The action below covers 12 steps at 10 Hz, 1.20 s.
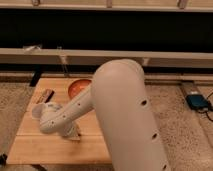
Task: Drag the pepper across the table
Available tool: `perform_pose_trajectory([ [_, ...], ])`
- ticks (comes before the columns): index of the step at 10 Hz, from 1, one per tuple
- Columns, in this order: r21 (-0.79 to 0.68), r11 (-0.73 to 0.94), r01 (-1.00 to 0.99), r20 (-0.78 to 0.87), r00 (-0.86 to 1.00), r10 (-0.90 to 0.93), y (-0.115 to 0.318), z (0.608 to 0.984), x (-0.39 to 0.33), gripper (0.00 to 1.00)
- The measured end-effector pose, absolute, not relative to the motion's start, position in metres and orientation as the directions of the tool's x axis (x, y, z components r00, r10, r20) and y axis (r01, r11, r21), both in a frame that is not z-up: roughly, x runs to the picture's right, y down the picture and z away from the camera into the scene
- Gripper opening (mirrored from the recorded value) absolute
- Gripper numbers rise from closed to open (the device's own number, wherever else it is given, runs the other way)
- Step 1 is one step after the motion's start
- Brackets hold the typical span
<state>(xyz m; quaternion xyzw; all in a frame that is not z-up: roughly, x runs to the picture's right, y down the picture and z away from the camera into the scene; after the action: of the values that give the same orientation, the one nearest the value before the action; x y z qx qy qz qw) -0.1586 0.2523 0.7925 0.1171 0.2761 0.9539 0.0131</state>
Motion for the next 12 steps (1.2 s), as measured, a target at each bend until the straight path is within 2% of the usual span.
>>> perform_pose_trajectory([
  [12,0.549,-0.832,0.074,0.211,-0.976,0.052,0.246,0.799,-0.147,0.0],
])
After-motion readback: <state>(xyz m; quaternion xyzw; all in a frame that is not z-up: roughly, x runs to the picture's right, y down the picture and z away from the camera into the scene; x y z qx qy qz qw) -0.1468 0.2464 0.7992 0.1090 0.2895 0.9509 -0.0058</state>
